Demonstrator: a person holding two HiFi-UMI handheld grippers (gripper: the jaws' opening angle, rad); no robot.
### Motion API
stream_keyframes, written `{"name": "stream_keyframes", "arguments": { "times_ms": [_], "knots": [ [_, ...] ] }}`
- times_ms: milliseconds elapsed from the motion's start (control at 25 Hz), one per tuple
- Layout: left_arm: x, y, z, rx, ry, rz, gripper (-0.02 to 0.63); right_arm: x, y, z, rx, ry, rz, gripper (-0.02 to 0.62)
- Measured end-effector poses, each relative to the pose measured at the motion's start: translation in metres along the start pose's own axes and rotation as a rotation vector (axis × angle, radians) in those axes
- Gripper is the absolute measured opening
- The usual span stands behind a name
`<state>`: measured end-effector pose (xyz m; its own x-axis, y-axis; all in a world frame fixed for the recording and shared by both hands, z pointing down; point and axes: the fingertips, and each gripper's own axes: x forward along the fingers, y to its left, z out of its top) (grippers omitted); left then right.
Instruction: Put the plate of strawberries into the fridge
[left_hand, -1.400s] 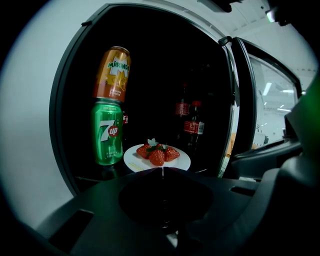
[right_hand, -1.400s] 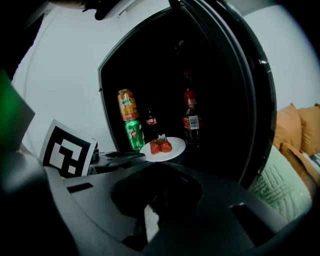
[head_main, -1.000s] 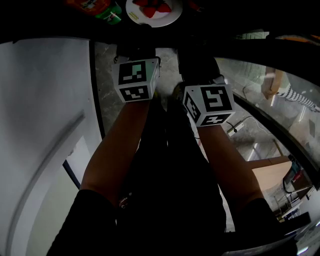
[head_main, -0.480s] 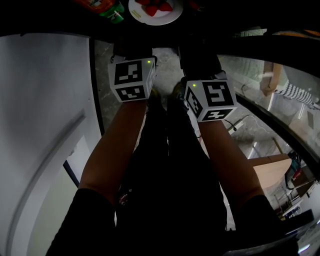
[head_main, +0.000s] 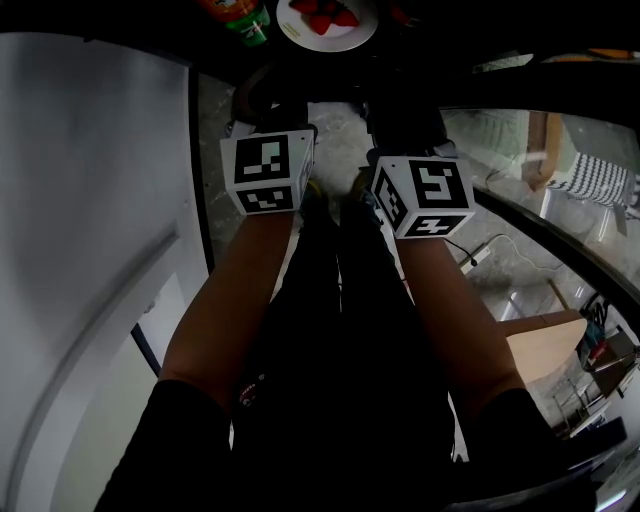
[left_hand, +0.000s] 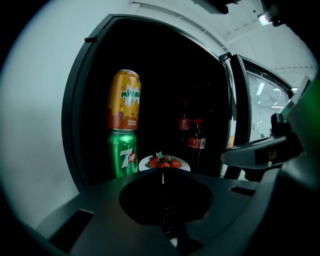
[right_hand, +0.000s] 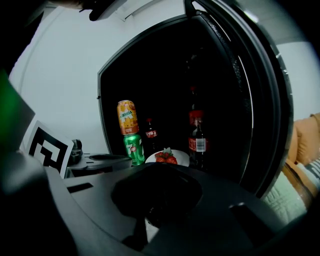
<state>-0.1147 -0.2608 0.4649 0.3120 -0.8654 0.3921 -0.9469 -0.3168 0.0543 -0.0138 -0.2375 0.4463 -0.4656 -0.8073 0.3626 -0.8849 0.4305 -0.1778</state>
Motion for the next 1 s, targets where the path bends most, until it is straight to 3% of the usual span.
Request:
{"name": "stream_keyframes", "arguments": {
  "times_ms": [1000],
  "knots": [
    [-0.041, 0.002, 0.021, 0.057, -0.057, -0.019, 0.011, -0.017, 0.019, 0.013, -0.022, -0.043, -0.005, 0.005]
  ]
}}
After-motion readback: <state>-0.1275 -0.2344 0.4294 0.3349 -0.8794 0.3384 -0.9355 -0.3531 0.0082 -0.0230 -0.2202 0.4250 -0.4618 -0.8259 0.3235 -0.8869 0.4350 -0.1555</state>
